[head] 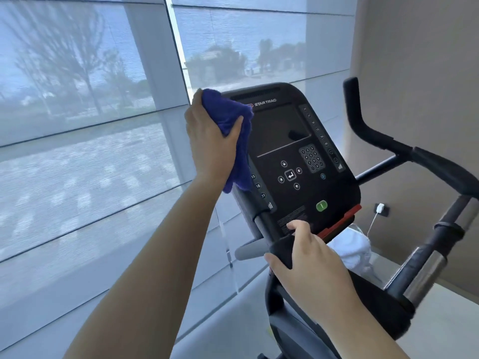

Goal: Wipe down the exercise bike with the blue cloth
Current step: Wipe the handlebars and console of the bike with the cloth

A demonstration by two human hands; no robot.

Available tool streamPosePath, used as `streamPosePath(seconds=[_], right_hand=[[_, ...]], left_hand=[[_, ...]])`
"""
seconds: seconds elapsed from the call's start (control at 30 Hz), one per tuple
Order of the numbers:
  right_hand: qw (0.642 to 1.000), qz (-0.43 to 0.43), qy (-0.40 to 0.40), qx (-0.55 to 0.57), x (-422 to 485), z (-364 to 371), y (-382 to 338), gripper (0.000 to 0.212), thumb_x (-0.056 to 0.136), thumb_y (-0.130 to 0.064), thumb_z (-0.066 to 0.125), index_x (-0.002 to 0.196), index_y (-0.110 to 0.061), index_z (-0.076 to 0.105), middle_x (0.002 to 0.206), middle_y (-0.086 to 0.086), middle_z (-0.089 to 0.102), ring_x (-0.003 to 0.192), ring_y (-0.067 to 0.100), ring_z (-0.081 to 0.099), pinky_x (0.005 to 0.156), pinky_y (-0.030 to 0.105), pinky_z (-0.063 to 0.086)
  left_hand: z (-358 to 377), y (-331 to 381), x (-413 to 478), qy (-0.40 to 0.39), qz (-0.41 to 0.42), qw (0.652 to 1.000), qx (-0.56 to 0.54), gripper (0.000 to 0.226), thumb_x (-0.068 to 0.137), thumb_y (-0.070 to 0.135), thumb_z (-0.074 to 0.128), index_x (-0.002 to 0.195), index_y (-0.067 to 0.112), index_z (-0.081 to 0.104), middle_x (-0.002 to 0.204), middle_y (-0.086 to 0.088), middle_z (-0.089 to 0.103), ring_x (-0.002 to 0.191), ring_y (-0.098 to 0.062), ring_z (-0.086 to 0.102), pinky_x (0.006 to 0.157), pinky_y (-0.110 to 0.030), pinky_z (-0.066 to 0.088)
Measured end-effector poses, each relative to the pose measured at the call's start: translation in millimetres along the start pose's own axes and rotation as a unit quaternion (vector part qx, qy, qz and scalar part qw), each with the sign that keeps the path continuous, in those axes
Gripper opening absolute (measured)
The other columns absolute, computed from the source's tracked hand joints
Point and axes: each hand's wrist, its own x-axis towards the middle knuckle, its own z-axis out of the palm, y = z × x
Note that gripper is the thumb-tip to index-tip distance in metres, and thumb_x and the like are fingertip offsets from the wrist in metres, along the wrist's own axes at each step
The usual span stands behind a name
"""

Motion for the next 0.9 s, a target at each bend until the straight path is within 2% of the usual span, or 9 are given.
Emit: streamPosePath(seconds=[0.07, 0.13, 0.2, 0.3, 0.43, 0.5, 0.57, 0.73, 0.9], right_hand=[[1.0, -0.001, -0.004, 0.004, 0, 0, 1, 0.058, 0.091, -0.06, 0.043, 0.133, -0.025, 0.024, 0.117, -0.011, 0.051, 0.113, 0.008, 0.049, 0.092, 0.02, 0.037], [1.0, 0.0, -0.002, 0.016, 0, 2, 2, 0.059, 0.09, -0.06, 0.044, 0.134, -0.025, 0.026, 0.119, -0.012, 0.051, 0.115, 0.008, 0.049, 0.093, 0.022, 0.038], [1.0, -0.004, 0.005, 0.016, 0, 3, 3, 0.059, 0.09, -0.061, 0.043, 0.134, -0.025, 0.027, 0.118, -0.013, 0.052, 0.115, 0.008, 0.049, 0.093, 0.024, 0.039], [1.0, -0.003, -0.003, 0.017, 1, 0, 2, 0.058, 0.09, -0.062, 0.041, 0.133, -0.026, 0.026, 0.121, -0.014, 0.051, 0.116, 0.007, 0.048, 0.093, 0.023, 0.038], [1.0, -0.002, 0.016, 0.013, 2, 3, 2, 0.057, 0.088, -0.059, 0.048, 0.13, -0.024, 0.034, 0.116, -0.012, 0.055, 0.11, 0.009, 0.054, 0.086, 0.024, 0.042], [0.999, -0.013, 0.047, -0.021, 2, 12, 6, 0.057, 0.075, -0.056, 0.068, 0.114, -0.019, 0.049, 0.093, -0.01, 0.063, 0.086, 0.012, 0.064, 0.067, 0.025, 0.049], [0.995, -0.016, 0.084, -0.042, 1, 21, 10, 0.058, 0.061, -0.053, 0.079, 0.1, -0.017, 0.055, 0.076, -0.01, 0.063, 0.067, 0.012, 0.064, 0.053, 0.024, 0.048], [0.99, -0.035, 0.125, -0.054, 2, 28, 12, 0.06, 0.058, -0.052, 0.082, 0.098, -0.016, 0.056, 0.072, -0.009, 0.061, 0.062, 0.014, 0.062, 0.05, 0.026, 0.048], [0.988, -0.037, 0.138, -0.059, 3, 30, 13, 0.06, 0.056, -0.052, 0.082, 0.097, -0.017, 0.056, 0.07, -0.01, 0.06, 0.061, 0.013, 0.061, 0.05, 0.026, 0.048]], left_hand=[[9, 0, 25, -0.046, 0.026, 0.996, 0.065, 0.064, 0.08, 0.033, 0.07, 0.134, 0.019, 0.039, 0.124, 0.004, 0.047, 0.112, -0.005, 0.048, 0.09, -0.023, 0.042], [21, 2, 44, -0.116, 0.067, 0.981, 0.138, 0.072, 0.08, 0.036, 0.069, 0.141, 0.019, 0.035, 0.133, -0.004, 0.044, 0.118, -0.021, 0.046, 0.089, -0.031, 0.042], [33, 4, 54, -0.187, 0.139, 0.939, 0.252, 0.062, 0.08, 0.035, 0.066, 0.135, 0.022, 0.041, 0.126, -0.005, 0.051, 0.113, -0.027, 0.05, 0.085, -0.037, 0.045], [35, 1, 59, -0.213, 0.216, 0.884, 0.355, 0.05, 0.079, 0.033, 0.063, 0.124, 0.019, 0.05, 0.113, -0.005, 0.058, 0.1, -0.03, 0.054, 0.075, -0.038, 0.046], [30, -10, 60, -0.222, 0.302, 0.853, 0.365, 0.051, 0.076, 0.038, 0.065, 0.122, 0.019, 0.054, 0.108, -0.004, 0.061, 0.094, -0.032, 0.055, 0.073, -0.039, 0.045], [29, -13, 61, -0.229, 0.321, 0.845, 0.36, 0.053, 0.075, 0.042, 0.066, 0.122, 0.018, 0.054, 0.107, -0.004, 0.061, 0.093, -0.032, 0.055, 0.075, -0.04, 0.045], [28, -14, 64, -0.241, 0.34, 0.837, 0.355, 0.056, 0.076, 0.047, 0.067, 0.123, 0.017, 0.054, 0.107, -0.006, 0.061, 0.094, -0.033, 0.056, 0.078, -0.041, 0.045], [23, -12, 71, -0.294, 0.362, 0.809, 0.357, 0.082, 0.069, 0.078, 0.054, 0.127, 0.02, 0.051, 0.113, -0.003, 0.059, 0.1, -0.029, 0.054, 0.082, -0.038, 0.042], [23, -13, 73, -0.29, 0.412, 0.796, 0.334, 0.067, 0.088, 0.066, 0.027, 0.122, 0.017, 0.056, 0.109, -0.004, 0.062, 0.096, -0.03, 0.056, 0.08, -0.037, 0.042]])
